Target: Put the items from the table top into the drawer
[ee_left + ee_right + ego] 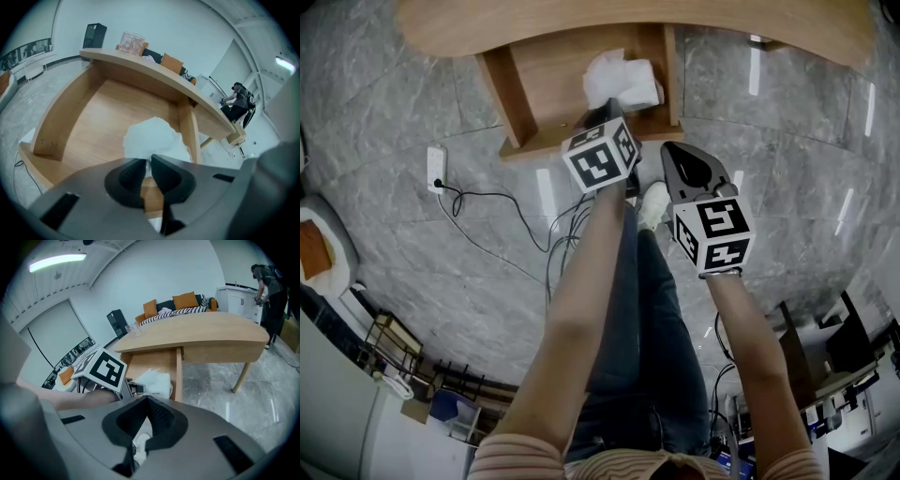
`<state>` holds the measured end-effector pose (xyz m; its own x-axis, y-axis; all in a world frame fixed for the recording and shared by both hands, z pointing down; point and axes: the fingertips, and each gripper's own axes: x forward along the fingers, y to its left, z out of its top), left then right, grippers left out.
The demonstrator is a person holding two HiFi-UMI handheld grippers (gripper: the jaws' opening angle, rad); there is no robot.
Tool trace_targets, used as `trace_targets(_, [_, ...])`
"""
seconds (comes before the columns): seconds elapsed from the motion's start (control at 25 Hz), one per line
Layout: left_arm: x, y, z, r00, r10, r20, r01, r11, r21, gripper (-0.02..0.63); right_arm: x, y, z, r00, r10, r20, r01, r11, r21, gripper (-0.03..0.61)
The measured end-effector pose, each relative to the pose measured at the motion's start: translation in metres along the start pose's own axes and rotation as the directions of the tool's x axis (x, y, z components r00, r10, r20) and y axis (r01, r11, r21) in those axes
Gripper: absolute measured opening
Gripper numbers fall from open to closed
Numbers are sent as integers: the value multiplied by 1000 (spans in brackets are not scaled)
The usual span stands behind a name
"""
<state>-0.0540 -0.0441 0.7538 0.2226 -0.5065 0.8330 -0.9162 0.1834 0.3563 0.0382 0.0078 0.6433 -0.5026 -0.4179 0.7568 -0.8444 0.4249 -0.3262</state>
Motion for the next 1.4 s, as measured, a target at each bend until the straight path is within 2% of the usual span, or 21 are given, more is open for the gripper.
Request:
trace_targets(0.36, [5,0,-6,998,11,-61,-7,998,61,32,1,3,-8,1000,7,-16,-7,1000,-4,8])
trace_targets(0.6, [8,1,-6,995,13,-97,-8,998,58,71,3,4,-5,1000,8,-19,-9,1000,-11,8])
trace_targets(0.96, [2,4,-10,989,63,-132,-49,993,110,141,-6,5,-3,1000,0,-16,0,1000,-16,8])
trace_targets(1.2, [-15,3,-5,993,50,-111,-41,996,79,152,-15,8,3,1000,-5,2,5,1000,-17,8])
trace_targets(1.4, [-39,-2,1,997,28,-71,-27,1000,15,153,-26,16,14,999,2,39,-1,1000,-10,8])
